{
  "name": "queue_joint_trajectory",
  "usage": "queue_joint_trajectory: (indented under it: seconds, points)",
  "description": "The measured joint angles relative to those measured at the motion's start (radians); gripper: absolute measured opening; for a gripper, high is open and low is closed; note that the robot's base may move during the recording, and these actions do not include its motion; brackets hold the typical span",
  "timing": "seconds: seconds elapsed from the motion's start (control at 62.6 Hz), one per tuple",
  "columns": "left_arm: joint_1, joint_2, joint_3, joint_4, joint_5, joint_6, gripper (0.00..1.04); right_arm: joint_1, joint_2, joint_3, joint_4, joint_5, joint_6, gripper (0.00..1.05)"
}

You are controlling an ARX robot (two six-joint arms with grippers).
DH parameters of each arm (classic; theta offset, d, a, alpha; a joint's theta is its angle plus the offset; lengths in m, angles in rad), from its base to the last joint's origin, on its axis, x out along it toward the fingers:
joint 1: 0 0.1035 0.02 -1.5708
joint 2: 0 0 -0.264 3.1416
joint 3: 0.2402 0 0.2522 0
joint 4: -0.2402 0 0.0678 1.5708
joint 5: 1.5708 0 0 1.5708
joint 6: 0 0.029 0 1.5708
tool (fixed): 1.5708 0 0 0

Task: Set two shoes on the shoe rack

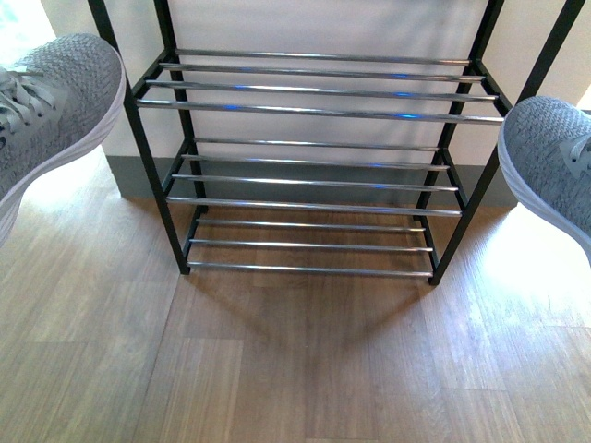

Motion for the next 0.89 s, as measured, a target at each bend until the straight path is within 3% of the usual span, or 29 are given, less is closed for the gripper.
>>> queue_joint_trajectory:
  seconds: [0.895]
  points:
    - [0.000, 0.000, 0.001, 0.000, -0.001, 0.000, 0.01, 0.000, -0.002, 0.006, 0.003, 0.002, 0.000, 0.01]
